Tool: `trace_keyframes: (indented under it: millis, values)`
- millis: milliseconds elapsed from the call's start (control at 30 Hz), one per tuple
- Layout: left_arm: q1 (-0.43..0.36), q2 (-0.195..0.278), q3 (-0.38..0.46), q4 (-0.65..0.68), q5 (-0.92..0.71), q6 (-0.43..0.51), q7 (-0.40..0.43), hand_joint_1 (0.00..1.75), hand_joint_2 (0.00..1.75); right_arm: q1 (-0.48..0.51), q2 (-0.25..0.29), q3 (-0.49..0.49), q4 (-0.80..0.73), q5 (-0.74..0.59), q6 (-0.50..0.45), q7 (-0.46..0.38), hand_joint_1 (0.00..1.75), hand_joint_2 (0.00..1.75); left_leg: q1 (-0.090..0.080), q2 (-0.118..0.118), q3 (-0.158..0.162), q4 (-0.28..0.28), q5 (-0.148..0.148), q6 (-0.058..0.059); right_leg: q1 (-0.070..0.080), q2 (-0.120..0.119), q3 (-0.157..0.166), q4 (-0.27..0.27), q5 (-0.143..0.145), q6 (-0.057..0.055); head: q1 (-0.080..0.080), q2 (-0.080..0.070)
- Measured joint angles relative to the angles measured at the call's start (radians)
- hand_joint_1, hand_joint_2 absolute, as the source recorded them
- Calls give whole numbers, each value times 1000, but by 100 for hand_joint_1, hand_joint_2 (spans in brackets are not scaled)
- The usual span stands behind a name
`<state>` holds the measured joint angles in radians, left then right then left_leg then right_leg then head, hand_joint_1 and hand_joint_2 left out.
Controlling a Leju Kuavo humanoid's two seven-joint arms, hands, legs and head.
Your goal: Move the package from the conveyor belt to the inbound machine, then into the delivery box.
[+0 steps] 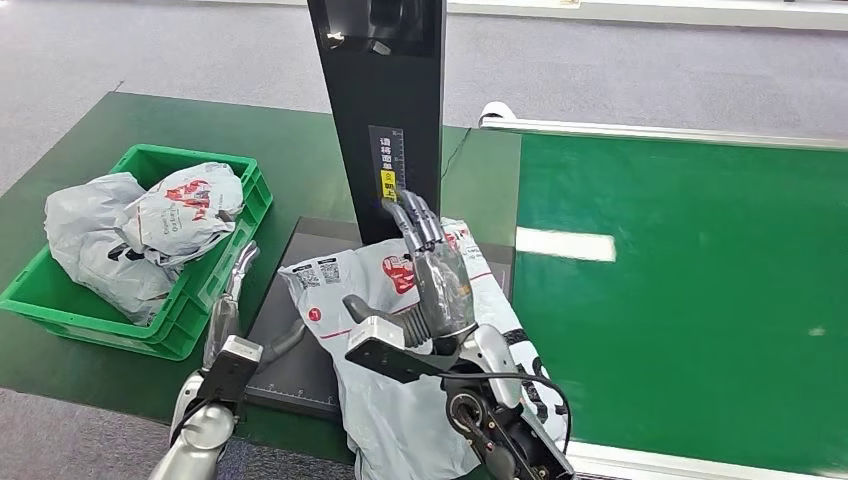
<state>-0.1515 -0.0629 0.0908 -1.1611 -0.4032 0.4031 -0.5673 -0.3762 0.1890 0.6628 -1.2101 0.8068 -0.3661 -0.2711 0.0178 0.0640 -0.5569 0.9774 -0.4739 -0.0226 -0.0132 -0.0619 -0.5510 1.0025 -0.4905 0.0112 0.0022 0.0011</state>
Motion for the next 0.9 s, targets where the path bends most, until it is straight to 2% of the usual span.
trace_keyframes:
  millis: [267,633,767,900]
  values:
    - [41,-2,16,-69,2,-50,7,0,175,46,-70,-107,-81,158,-69,72,0,0,0,0,0,0,0,0,0,0,0,0,0,0,0,0]
    - [76,-10,20,-130,-4,-62,17,0,175,110,-132,-228,-109,221,-97,112,0,0,0,0,0,0,0,0,0,0,0,0,0,0,0,0]
    - [110,-11,33,-169,-11,-64,31,0,175,180,-164,-306,-122,239,-120,121,0,0,0,0,0,0,-1,0,0,0,0,0,0,0,0,0]
    - [152,-12,50,-218,-23,-66,44,0,175,270,-172,-391,-158,256,-124,118,0,0,0,0,-1,0,-1,0,0,0,-1,0,0,0,0,0]
